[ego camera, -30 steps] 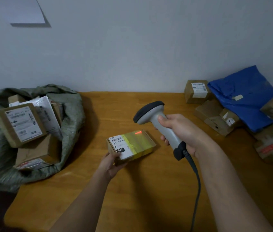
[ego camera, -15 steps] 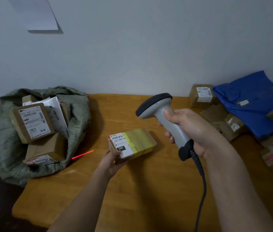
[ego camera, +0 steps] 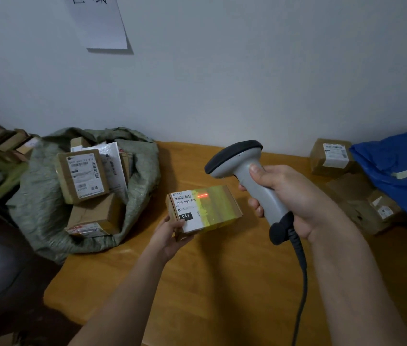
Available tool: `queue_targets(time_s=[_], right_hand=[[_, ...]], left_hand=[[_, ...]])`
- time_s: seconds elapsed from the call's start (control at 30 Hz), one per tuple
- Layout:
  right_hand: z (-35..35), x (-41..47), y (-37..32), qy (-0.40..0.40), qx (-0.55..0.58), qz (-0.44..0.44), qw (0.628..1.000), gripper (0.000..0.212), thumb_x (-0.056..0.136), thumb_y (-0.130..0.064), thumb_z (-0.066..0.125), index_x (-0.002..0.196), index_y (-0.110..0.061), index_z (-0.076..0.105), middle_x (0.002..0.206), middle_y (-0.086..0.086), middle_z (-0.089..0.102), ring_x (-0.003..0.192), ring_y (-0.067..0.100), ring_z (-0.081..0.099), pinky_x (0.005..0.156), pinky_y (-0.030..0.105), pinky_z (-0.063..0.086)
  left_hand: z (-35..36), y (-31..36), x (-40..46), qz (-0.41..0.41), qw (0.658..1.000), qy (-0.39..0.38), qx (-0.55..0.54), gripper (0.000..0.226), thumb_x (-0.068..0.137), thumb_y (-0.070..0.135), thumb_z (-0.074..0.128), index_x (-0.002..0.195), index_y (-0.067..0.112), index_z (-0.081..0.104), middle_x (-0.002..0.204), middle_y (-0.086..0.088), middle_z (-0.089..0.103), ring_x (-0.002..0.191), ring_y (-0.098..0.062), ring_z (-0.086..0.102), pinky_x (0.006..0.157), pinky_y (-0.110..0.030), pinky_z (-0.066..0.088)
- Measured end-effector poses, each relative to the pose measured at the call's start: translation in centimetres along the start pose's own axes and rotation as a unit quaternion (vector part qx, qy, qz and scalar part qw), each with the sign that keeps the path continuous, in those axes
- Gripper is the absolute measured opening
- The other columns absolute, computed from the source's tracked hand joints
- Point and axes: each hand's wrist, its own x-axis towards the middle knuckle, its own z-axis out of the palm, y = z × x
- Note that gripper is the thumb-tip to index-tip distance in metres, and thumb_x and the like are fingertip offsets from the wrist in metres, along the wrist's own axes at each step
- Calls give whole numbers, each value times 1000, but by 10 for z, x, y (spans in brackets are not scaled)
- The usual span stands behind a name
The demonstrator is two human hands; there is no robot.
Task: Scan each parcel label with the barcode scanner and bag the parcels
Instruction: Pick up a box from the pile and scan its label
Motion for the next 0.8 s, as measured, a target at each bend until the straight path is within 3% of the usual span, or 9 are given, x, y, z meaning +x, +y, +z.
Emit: queue_targets(time_s=[0.17, 0.33, 0.47, 0.53, 0.6, 0.7, 0.8], right_hand=[[28, 23, 3, 26, 45, -5, 999, 37, 98, -35, 56, 108, 0, 63, 85, 12, 59, 60, 15, 53, 55, 27, 45], [77, 65, 19, 200, 10, -66, 977, 40, 82, -34, 77, 112, -14, 59, 80, 1, 57, 64, 10, 54, 58, 24, 48], [136, 97, 30, 218, 23, -41, 975, 52, 71, -39, 81, 111, -16, 57, 82, 3, 57, 62, 9, 52, 51, 17, 48], [173, 116, 31, 218, 25, -43, 975, 57, 67, -40, 83, 113, -17, 57, 84, 3, 58, 66, 10, 54, 56, 22, 49], [210, 135, 29, 224, 19, -41, 973, 60, 65, -37, 85, 114, -15, 56, 86, 5, 58, 68, 13, 53, 59, 26, 49], [261, 162, 26, 234, 62, -32, 970, 50, 71, -26, 86, 110, -10, 57, 78, 5, 56, 60, 13, 52, 54, 28, 47], [308, 185, 24, 248, 187, -20, 950, 23, 81, -15, 78, 92, -10, 59, 67, 3, 52, 47, 9, 50, 45, 23, 46]], left_hand=[[-20, 34, 1, 24, 997, -47, 54, 52, 88, 0, 55, 135, 21, 52, 123, -10, 61, 102, -28, 60, 87, -42, 50], [-52, 95, 8, 31, 992, -116, 42, 41, 84, 13, 57, 125, 13, 60, 119, -11, 65, 104, -27, 60, 96, -41, 45], [-80, 163, 12, 40, 988, -151, -7, 31, 87, 13, 57, 116, 5, 61, 112, -16, 66, 106, -30, 63, 77, -42, 60], [-99, 202, 18, 63, 987, -146, -1, 24, 94, 14, 54, 115, 4, 61, 109, -16, 66, 96, -28, 66, 58, -35, 60], [-124, 240, 23, 80, 987, -138, 7, 24, 96, 16, 55, 115, 3, 61, 102, -14, 67, 81, -24, 68, 51, -29, 55], [-157, 292, 28, 107, 982, -146, 47, 26, 96, 25, 55, 112, 7, 64, 95, -8, 72, 82, -19, 69, 57, -29, 57], [-188, 337, 38, 184, 975, -104, 68, 45, 87, 51, 55, 108, 13, 66, 86, -1, 71, 72, -13, 65, 68, -30, 57]])
